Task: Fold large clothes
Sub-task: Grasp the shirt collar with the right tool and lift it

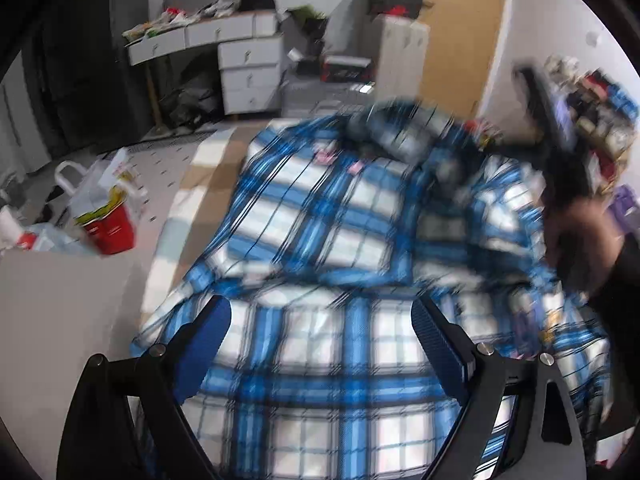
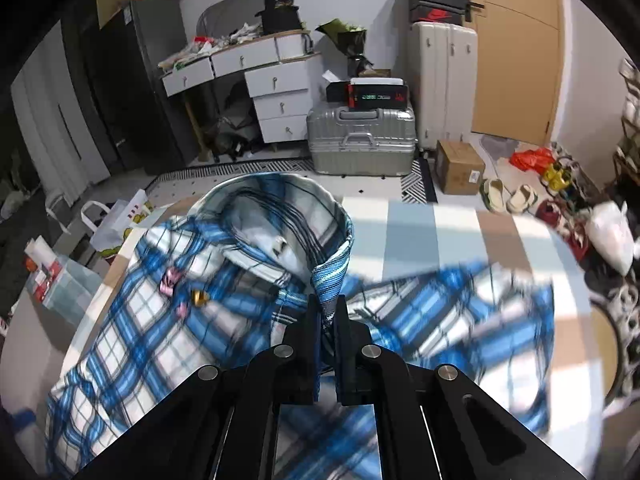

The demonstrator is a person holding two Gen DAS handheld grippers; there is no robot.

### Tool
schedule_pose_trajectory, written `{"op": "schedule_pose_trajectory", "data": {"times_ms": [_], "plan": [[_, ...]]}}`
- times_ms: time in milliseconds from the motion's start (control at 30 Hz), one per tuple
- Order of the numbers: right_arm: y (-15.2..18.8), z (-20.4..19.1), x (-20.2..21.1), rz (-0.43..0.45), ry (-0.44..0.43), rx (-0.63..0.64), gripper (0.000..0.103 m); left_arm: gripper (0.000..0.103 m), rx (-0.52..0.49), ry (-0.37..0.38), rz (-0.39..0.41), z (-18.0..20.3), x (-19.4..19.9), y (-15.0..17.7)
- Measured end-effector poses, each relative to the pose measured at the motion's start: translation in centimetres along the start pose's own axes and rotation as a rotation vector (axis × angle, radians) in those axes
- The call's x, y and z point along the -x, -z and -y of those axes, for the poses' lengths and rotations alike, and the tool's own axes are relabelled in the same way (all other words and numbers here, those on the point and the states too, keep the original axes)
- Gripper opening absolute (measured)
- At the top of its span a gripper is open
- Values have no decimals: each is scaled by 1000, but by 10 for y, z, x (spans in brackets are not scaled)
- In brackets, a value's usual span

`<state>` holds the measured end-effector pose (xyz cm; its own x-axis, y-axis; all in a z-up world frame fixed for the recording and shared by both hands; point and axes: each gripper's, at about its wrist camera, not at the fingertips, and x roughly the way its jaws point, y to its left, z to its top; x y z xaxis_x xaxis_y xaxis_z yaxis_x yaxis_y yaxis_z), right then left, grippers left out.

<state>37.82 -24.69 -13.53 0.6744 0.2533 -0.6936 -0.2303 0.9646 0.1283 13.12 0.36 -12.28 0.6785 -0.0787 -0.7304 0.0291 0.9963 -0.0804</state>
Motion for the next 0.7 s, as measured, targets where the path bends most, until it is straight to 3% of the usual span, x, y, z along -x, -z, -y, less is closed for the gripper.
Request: {"op": "schedule_pose_trajectory", "data": {"times_ms": [100, 200, 333, 400, 467, 700], "plan": [[20, 12, -11, -30, -35, -122, 4, 89, -43, -10, 3, 10, -5, -26], [22, 24, -10, -5, -61, -181, 4, 89, -156, -96, 26, 31, -26, -71], [23, 31, 1, 52, -101, -200, 8, 89, -261, -103, -123, 54, -103, -132], [27, 34, 0, 68, -130, -217, 8, 89, -292, -150, -164, 62, -141, -150], [31, 33, -3, 67, -139, -211, 8, 89, -332, -232, -194, 69, -176, -161], [29, 39, -11, 51, -188, -190, 8, 87, -353, -224, -176, 65, -232, -174]]}}
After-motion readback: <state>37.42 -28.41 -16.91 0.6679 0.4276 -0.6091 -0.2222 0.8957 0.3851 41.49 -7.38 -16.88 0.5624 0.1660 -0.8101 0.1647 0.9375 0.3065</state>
